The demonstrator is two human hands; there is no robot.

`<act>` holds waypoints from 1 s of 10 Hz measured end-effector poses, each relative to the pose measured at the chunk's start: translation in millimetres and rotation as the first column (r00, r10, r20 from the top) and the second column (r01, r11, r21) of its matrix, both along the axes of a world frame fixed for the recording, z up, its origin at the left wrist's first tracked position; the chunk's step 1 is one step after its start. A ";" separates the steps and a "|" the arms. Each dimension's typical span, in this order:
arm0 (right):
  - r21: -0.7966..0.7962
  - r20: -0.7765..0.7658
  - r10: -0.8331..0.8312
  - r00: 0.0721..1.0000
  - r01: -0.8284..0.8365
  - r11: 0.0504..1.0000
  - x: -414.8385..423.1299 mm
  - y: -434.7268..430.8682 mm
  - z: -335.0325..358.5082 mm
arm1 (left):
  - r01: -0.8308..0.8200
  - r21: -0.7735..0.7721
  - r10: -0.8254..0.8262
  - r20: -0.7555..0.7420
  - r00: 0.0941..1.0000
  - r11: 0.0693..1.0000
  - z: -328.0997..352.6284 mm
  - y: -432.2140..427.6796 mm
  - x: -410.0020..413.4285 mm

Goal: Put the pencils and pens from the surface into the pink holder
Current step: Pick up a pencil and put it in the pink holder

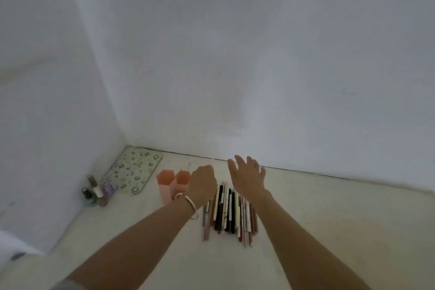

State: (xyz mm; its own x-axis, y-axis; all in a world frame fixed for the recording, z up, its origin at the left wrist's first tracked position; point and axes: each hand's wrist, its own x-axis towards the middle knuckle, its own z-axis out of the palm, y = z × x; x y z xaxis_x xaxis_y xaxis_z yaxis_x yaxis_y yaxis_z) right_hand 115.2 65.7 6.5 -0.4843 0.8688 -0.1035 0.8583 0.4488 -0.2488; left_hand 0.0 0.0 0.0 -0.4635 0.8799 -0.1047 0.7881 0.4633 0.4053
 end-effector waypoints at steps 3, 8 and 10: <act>-0.057 -0.355 -0.148 0.923 0.136 0.989 -8.5 9.9 -51.7 | -0.013 -0.292 -0.016 -0.097 0.995 0.956 -94.3 -10.0 4.8; -0.074 -0.477 -0.175 0.861 0.159 0.984 -21.8 31.6 -79.4 | 0.034 -0.288 -0.026 0.033 0.999 0.957 -105.8 9.8 -3.3; -0.214 -0.205 -0.169 0.964 0.124 0.969 -69.3 40.4 -98.5 | -0.082 0.006 0.080 0.186 0.979 0.997 -40.9 2.0 -59.0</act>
State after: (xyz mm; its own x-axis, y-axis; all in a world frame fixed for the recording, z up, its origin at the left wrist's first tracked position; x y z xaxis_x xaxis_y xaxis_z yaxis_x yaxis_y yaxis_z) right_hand 45.9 106.1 -92.0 -0.3832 0.9049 -0.1851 0.8246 0.2450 -0.5099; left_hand -59.0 2.0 -40.9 -0.5069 0.8421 -0.1839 0.6586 0.5160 0.5477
